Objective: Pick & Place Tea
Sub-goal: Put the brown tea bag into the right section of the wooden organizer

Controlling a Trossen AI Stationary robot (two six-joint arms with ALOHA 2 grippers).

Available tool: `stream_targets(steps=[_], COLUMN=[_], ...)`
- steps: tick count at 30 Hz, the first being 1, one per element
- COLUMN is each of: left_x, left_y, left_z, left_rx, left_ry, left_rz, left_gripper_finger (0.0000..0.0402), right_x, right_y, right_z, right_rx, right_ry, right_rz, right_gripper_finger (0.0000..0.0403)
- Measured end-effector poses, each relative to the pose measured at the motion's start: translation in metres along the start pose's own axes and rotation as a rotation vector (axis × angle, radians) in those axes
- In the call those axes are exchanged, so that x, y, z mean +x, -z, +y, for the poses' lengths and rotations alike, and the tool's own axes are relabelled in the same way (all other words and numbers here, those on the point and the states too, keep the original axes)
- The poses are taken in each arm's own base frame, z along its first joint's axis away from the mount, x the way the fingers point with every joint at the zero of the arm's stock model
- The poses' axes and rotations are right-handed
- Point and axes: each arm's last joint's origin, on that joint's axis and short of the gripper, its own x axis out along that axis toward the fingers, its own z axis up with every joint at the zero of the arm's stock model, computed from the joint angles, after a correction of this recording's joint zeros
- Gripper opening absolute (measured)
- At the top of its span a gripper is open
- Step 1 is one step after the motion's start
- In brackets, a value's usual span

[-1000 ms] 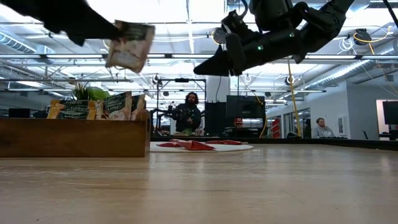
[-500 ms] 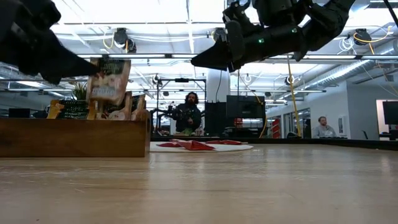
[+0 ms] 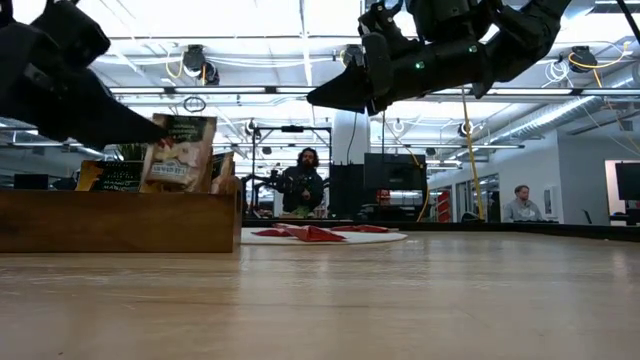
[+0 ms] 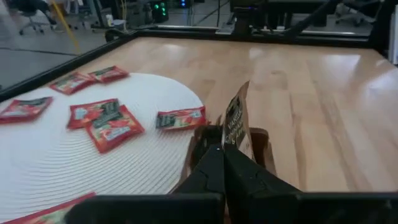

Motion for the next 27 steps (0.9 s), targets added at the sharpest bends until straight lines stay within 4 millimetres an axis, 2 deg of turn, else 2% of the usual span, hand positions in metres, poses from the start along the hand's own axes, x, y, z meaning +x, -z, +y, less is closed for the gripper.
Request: stream_targets(steps=[7,12,22,27], left_x=[0.013,0.019,0.021,0.021], left_y=[0.003,0.014,0.022,0.022], left_z=[-0.002,-0.001,-0.002,-0.002], left_rx=[0.012,0.049,0.091,0.058], left_ry=[0.045,0.029,0.054,0.059], left_rz=[-0.016,0.027,0.063,0.068], left_gripper_finger=[0.0000,0.0000,0.0001,0.0018], right_x=[0.000,0.000,0.000,0.000], right_y=[0.000,0.000,0.000,0.000], right_z=[0.000,0.000,0.000,0.000], right_rx=[-0.002,-0.002,-0.002,-0.002], right_ry=[0.000,0.000,0.000,0.000], right_rz=[0.001,0.001,0.001,0.001], right_gripper_finger=[0.0018,0.0018,0.0018,0.0018])
